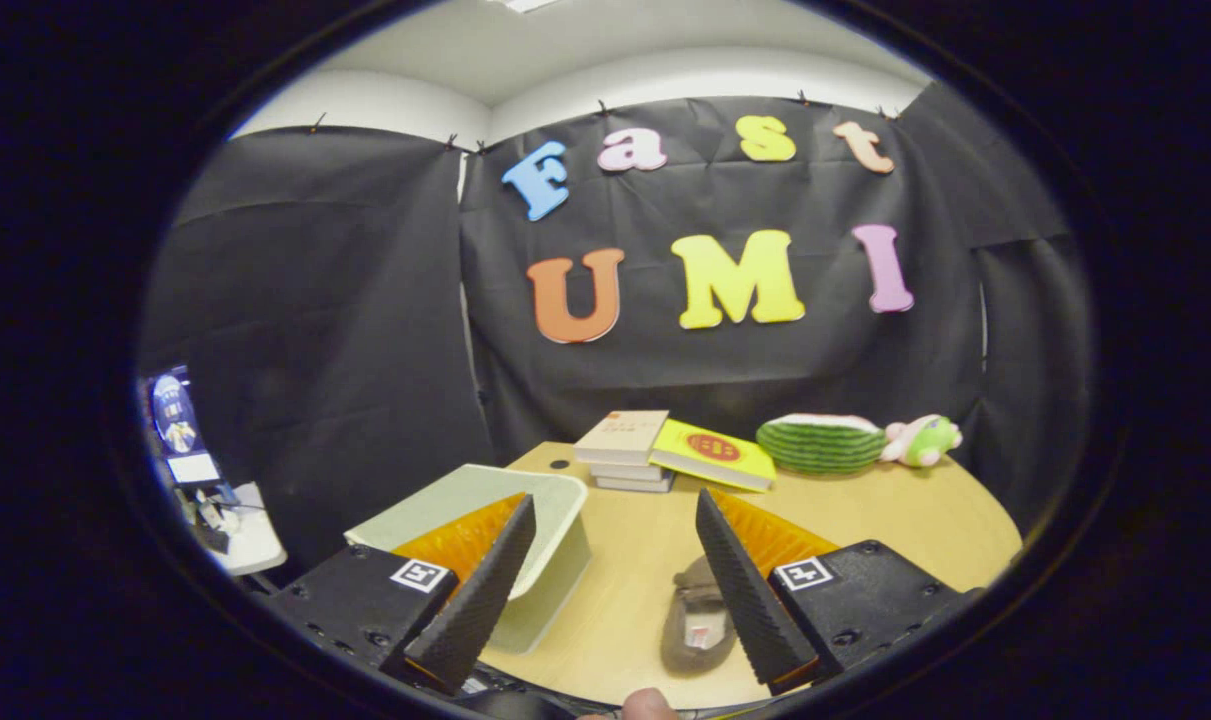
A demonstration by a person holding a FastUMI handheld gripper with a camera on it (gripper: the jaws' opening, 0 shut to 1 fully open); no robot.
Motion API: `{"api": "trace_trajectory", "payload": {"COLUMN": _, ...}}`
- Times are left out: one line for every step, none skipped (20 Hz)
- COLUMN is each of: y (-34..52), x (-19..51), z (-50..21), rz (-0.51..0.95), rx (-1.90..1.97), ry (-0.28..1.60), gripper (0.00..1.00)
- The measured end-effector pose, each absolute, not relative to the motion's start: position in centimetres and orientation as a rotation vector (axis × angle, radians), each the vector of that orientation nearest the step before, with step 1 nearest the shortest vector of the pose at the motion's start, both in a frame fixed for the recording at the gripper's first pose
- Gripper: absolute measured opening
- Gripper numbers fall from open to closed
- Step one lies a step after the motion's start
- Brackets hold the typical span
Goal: Open the storage box then place both shoes into the box .Put the left shoe in first, then the right shoe, with the right side of both shoes facing outward in a uniform manner.
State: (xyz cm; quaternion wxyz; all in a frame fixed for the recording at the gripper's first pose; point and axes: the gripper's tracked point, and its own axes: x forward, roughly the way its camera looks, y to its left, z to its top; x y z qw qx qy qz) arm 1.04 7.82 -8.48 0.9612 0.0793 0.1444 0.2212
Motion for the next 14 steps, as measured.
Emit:
{"api": "trace_trajectory", "payload": {"y": 9.0, "x": 0.9, "z": -9.3, "rz": 0.509, "rx": 0.201, "ry": 0.343, "gripper": 1.00}}
{"api": "trace_trajectory", "payload": {"y": 9.8, "x": 0.8, "z": -10.3, "rz": 0.557, "rx": 0.246, "ry": 0.394, "gripper": 1.00}}
{"api": "trace_trajectory", "payload": {"y": 10.6, "x": 0.8, "z": -11.1, "rz": 0.598, "rx": 0.294, "ry": 0.443, "gripper": 1.00}}
{"api": "trace_trajectory", "payload": {"y": 11.4, "x": 0.8, "z": -11.8, "rz": 0.638, "rx": 0.333, "ry": 0.486, "gripper": 1.00}}
{"api": "trace_trajectory", "payload": {"y": 12.0, "x": 1.0, "z": -12.7, "rz": 0.665, "rx": 0.361, "ry": 0.526, "gripper": 1.00}}
{"api": "trace_trajectory", "payload": {"y": 12.5, "x": 1.1, "z": -13.6, "rz": 0.688, "rx": 0.384, "ry": 0.562, "gripper": 1.00}}
{"api": "trace_trajectory", "payload": {"y": 13.0, "x": 1.2, "z": -14.4, "rz": 0.713, "rx": 0.409, "ry": 0.598, "gripper": 1.00}}
{"api": "trace_trajectory", "payload": {"y": 13.6, "x": 1.3, "z": -15.2, "rz": 0.739, "rx": 0.442, "ry": 0.636, "gripper": 1.00}}
{"api": "trace_trajectory", "payload": {"y": 14.1, "x": 1.4, "z": -15.9, "rz": 0.760, "rx": 0.477, "ry": 0.677, "gripper": 1.00}}
{"api": "trace_trajectory", "payload": {"y": 14.6, "x": 1.4, "z": -16.4, "rz": 0.779, "rx": 0.508, "ry": 0.709, "gripper": 0.99}}
{"api": "trace_trajectory", "payload": {"y": 15.0, "x": 1.6, "z": -16.9, "rz": 0.796, "rx": 0.534, "ry": 0.735, "gripper": 0.99}}
{"api": "trace_trajectory", "payload": {"y": 15.3, "x": 1.9, "z": -17.2, "rz": 0.810, "rx": 0.557, "ry": 0.756, "gripper": 0.99}}
{"api": "trace_trajectory", "payload": {"y": 15.7, "x": 1.8, "z": -17.5, "rz": 0.824, "rx": 0.577, "ry": 0.779, "gripper": 0.99}}
{"api": "trace_trajectory", "payload": {"y": 16.2, "x": 1.9, "z": -17.8, "rz": 0.842, "rx": 0.593, "ry": 0.802, "gripper": 0.98}}
